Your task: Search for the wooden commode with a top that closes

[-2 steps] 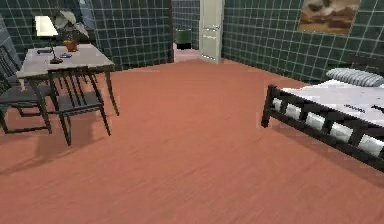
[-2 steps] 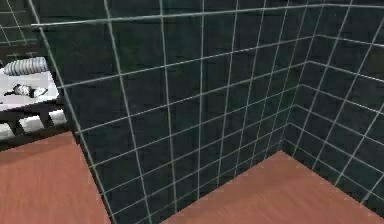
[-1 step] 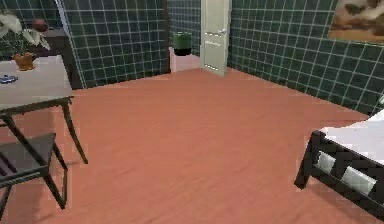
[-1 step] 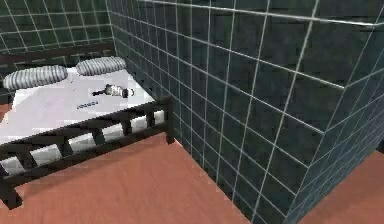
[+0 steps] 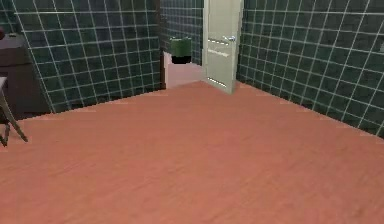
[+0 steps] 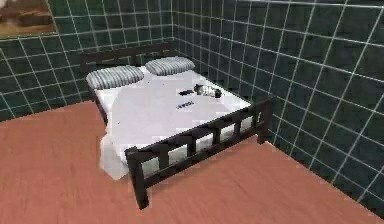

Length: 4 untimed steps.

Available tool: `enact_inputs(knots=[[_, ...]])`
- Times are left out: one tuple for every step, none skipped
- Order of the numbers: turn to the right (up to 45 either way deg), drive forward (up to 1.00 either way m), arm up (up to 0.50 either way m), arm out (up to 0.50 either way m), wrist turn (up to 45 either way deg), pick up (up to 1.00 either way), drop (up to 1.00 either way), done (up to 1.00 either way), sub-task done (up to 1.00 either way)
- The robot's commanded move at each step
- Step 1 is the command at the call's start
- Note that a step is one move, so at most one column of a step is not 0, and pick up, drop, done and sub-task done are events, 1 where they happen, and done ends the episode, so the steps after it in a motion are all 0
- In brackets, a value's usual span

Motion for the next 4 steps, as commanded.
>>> enact_inputs(knots=[[0.0,1.00,0.00,0.00,0.0,0.00,0.00,0.00,0.00],[0.0,1.00,0.00,0.00,0.0,0.00,0.00,0.00,0.00],[0.0,1.00,0.00,0.00,0.0,0.00,0.00,0.00,0.00],[-3.0,0.00,0.00,0.00,0.0,0.00,0.00,0.00,0.00]])
